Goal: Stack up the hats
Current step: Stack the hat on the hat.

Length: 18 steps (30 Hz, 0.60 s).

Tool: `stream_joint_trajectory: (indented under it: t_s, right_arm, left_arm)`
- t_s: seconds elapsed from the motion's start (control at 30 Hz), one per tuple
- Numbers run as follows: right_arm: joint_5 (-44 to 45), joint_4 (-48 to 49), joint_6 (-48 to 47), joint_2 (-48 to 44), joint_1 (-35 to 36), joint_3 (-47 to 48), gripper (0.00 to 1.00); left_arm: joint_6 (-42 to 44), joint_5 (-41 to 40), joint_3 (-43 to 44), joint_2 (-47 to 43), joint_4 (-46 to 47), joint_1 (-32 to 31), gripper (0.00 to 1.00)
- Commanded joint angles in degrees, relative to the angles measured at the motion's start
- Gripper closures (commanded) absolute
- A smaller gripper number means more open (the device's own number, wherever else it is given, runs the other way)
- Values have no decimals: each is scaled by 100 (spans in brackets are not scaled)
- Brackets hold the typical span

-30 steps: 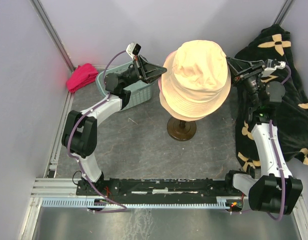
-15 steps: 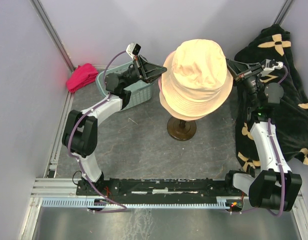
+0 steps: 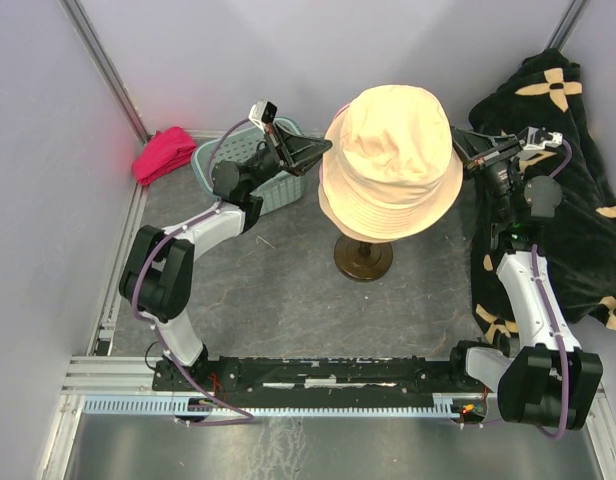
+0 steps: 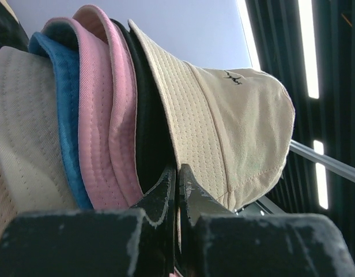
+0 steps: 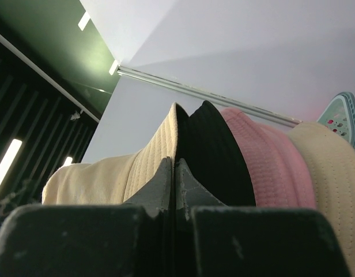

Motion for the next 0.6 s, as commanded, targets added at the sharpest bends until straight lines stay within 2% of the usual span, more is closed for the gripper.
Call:
stream_joint_trajectory:
  t_s: [0.0, 0.33, 0.57]
  right_arm:
    - [-56, -360, -439, -118, -29, -225, 99]
    - [-87, -1331, -1147, -199, -28, -263, 99]
    - [-29, -1373, -1299, -96, -30, -566, 99]
  left_arm:
    - [550, 282, -476, 9, -369, -20, 97]
    - [1142, 219, -652, -3, -964, -73, 97]
    - [1384, 210, -765, 57, -1211, -75, 97]
